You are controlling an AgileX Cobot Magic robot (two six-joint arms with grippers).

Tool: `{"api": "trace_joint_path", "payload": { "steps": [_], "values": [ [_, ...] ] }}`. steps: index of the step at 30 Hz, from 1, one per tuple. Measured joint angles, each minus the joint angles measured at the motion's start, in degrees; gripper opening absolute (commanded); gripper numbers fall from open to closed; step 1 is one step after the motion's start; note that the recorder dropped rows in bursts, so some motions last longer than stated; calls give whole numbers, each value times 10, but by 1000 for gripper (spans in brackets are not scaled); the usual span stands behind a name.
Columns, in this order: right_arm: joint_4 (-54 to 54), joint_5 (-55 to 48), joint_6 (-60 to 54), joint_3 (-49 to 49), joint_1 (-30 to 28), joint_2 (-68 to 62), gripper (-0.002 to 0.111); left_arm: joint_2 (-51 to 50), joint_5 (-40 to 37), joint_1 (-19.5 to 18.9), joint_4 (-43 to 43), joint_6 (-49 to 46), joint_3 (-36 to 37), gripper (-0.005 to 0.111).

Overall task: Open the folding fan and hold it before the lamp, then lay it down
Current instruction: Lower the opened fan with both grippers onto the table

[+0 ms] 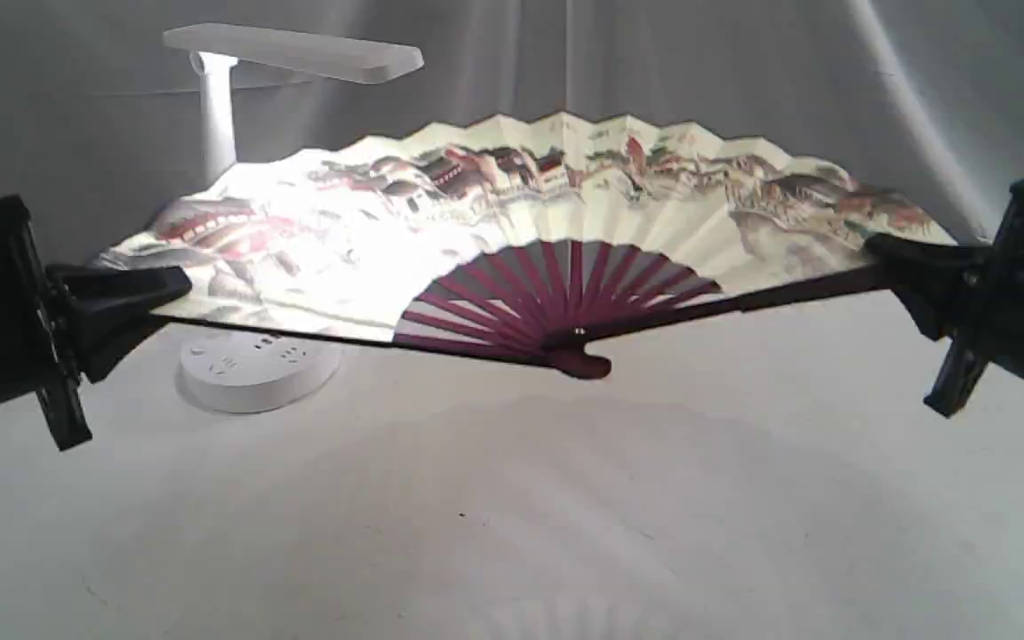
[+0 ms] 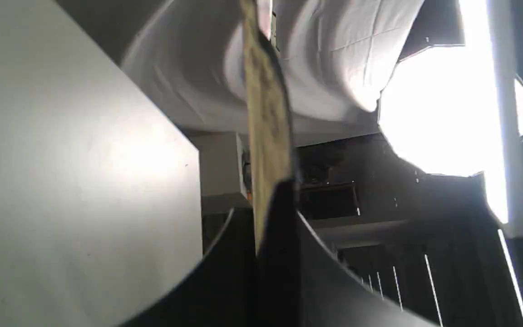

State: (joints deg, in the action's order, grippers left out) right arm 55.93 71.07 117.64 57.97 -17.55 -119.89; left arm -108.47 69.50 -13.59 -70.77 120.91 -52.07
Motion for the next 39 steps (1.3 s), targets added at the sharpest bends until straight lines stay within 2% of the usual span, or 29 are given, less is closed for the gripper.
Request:
{"api": "trace_joint_path", "payload": {
  "steps": [7,11,19,21,24,26,28,30,34,35,39],
  "values": [
    [26,2,-67,-95,-35,-2,0,-68,4,3,0,-48,49,0],
    [17,-8,-108,-137,-41,-3,0,-122,11,3,1,-69,53,0],
    [22,-53,-139,-153,-41,-3,0,-189,32,3,9,-121,55,0],
    [28,-68,-137,-153,-41,-3,4,-191,32,3,8,-129,55,0],
    [27,-89,-140,-153,-43,-3,22,-191,30,3,9,-140,55,5],
    [19,-108,-141,-153,-48,-3,36,-191,26,-2,19,-146,54,12],
    [16,-122,-140,-153,-50,-3,49,-191,24,-3,22,-151,54,27],
    [18,-128,-139,-153,-51,-3,64,-191,24,-3,22,-158,54,48],
    [28,-129,-136,-153,-51,-3,79,-191,24,-3,22,-166,54,98],
    [29,-129,-136,-153,-51,-3,81,-191,24,-3,22,-166,54,105],
    [32,-119,-136,-153,-51,-3,83,-191,24,-10,17,-166,54,104]
  ]
}}
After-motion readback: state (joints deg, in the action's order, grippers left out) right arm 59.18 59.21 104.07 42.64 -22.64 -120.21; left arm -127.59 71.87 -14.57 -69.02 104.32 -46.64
